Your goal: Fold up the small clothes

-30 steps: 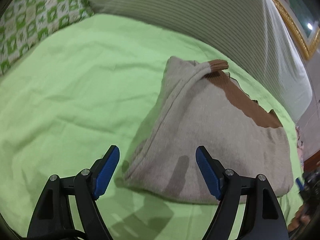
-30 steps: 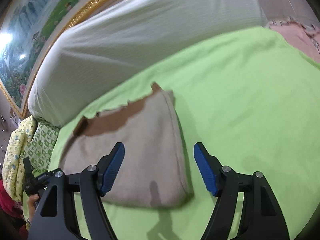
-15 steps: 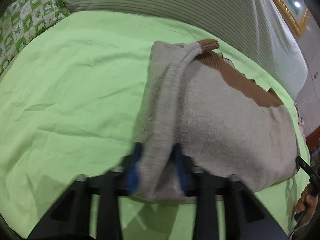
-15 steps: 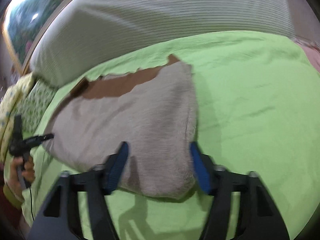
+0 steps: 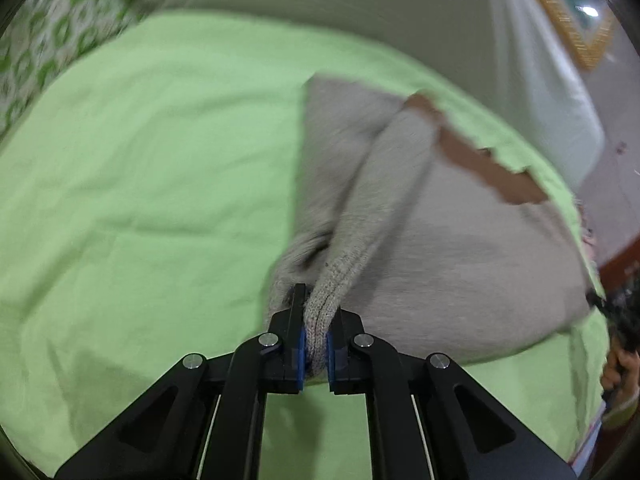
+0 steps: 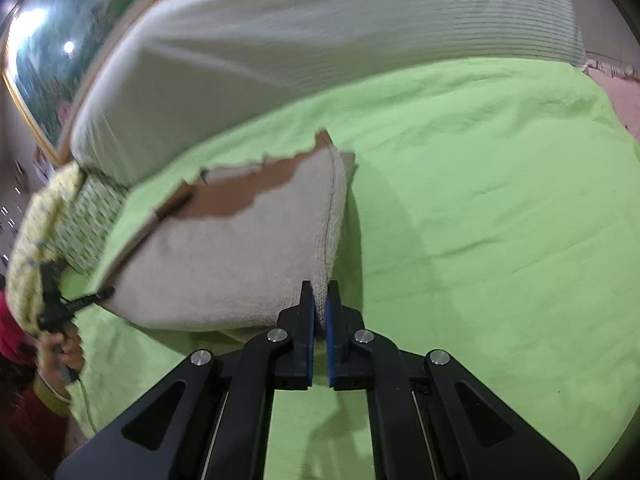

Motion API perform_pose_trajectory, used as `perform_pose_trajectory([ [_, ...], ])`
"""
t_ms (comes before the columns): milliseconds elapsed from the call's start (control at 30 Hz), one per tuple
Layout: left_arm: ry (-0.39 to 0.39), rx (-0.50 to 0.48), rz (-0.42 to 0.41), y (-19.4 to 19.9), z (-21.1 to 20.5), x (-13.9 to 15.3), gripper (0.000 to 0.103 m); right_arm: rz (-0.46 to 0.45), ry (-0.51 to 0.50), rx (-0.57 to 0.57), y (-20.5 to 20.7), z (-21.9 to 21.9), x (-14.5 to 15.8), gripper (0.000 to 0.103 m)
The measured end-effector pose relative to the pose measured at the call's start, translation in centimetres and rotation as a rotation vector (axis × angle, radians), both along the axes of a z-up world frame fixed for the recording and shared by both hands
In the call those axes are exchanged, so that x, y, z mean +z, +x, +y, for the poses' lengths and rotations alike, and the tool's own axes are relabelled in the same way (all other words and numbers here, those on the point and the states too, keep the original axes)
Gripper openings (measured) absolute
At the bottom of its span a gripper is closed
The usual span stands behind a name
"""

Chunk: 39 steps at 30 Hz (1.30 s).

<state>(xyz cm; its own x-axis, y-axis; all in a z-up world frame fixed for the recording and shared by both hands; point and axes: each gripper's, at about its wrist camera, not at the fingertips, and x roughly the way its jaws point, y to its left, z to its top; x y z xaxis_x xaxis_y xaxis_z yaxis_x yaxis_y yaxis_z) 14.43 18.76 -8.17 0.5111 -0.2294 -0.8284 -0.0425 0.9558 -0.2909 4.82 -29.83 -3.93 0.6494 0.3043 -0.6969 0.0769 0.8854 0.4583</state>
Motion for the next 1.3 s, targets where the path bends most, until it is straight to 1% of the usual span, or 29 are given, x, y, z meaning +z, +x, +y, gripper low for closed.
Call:
perform_pose_trajectory([
  [33,-0.007,0.007,0.009,0.2,0.3,-0.3,0.011,0.059,-0.034,0.033,0.8,1.2,-1.0,0.006],
  [67,-0.034,0.018,0.007,0.2,0.7,-0.3,0.013,0.097,-0.1,0.024,1.3,2.1,-1.5,0.007],
  [100,-0.047,0.032,0.007,0.1,1.1,0.1,0.017,0.11,-0.158,0.007,1.5,2.9,-1.8,0.011],
  [133,-0.039,0.047,0.007,0.1,1.2,0.7,0.021,0.112,-0.167,-0.004,1.6,3.0,-1.8,0.017],
  [167,-0.009,0.067,0.009,-0.1,1.4,1.7,0.039,0.109,-0.165,-0.02,1.6,2.9,-1.6,0.021],
  [200,0.025,0.081,-0.013,-0.1,1.4,2.7,0.048,0.085,-0.155,-0.04,1.4,2.6,-0.9,0.028],
  [233,0.057,0.084,-0.057,-0.3,1.2,4.0,0.049,0.055,-0.151,-0.054,1.2,2.3,-0.2,0.036],
  [300,0.089,0.049,-0.125,0.2,0.0,6.7,0.05,-0.021,-0.179,-0.081,1.3,1.8,1.8,0.045],
  [333,0.096,0.035,-0.141,0.5,-0.6,7.6,0.052,-0.044,-0.185,-0.082,1.7,1.6,2.5,0.049],
  [367,0.108,0.006,-0.162,1.3,-1.8,8.6,0.058,-0.064,-0.186,-0.084,2.5,1.6,3.3,0.05],
  [400,0.137,-0.029,-0.18,2.3,-3.5,9.4,0.06,-0.082,-0.179,-0.08,3.5,1.6,4.0,0.052],
  [433,0.166,-0.05,-0.19,3.0,-4.8,9.7,0.06,-0.094,-0.172,-0.074,4.6,1.7,4.5,0.052],
  [500,0.259,-0.125,-0.213,5.1,-8.3,10.2,0.06,-0.105,-0.178,-0.073,7.4,2.0,5.1,0.052],
  [600,0.374,-0.194,-0.216,8.4,-11.7,9.3,0.06,-0.097,-0.16,-0.055,10.9,2.7,5.2,0.052],
  [700,0.483,-0.225,-0.214,11.0,-13.6,8.4,0.06,-0.095,-0.199,-0.042,14.2,3.3,5.1,0.053],
  [767,0.543,-0.264,-0.188,12.5,-14.6,7.2,0.06,-0.089,-0.224,-0.024,15.7,3.7,4.6,0.056],
  [800,0.567,-0.285,-0.174,13.1,-15.0,6.4,0.06,-0.082,-0.23,-0.015,16.8,3.9,4.2,0.058],
  [867,0.59,-0.318,-0.149,13.5,-15.5,5.1,0.06,-0.072,-0.24,-0.012,17.8,3.9,3.4,0.06],
  [933,0.631,-0.325,-0.125,14.2,-15.7,3.8,0.061,-0.057,-0.261,-0.006,18.8,4.2,2.6,0.06],
  [967,0.628,-0.322,-0.118,14.5,-15.4,3.4,0.062,-0.049,-0.269,-0.007,19.3,4.2,2.1,0.061],
  [1000,0.615,-0.31,-0.112,15.0,-15.2,3.1,0.06,-0.042,-0.269,-0.01,19.7,4.0,1.7,0.061],
  [1033,0.591,-0.292,-0.106,15.4,-14.5,2.9,0.055,-0.04,-0.27,-0.009,20.1,3.9,1.4,0.061],
  [1067,0.548,-0.267,-0.101,16.0,-13.6,2.9,0.033,-0.034,-0.272,-0.001,20.4,3.8,1.0,0.061],
  [1100,0.506,-0.247,-0.096,16.5,-12.8,3.1,0.016,-0.025,-0.278,0.007,20.7,3.7,0.6,0.059],
  [1133,0.452,-0.208,-0.099,17.1,-11.6,3.4,0.014,-0.012,-0.287,0.005,21.0,3.6,0.3,0.035],
  [1167,0.42,-0.188,-0.106,17.5,-10.9,3.7,0.01,0.013,-0.292,-0.005,21.4,3.3,-0.1,0.014],
  [1200,0.392,-0.174,-0.111,17.8,-10.3,4.0,0.01,0.018,-0.26,-0.015,21.6,2.8,-0.2,0.004],
  [1267,0.334,-0.14,-0.137,18.2,-9.0,5.0,0.01,-0.041,-0.201,-0.04,21.2,1.9,0.6,0.003],
  [1300,0.286,-0.125,-0.144,18.5,-8.1,5.4,0.01,-0.066,-0.19,-0.057,21.1,1.6,1.1,0.003],
])
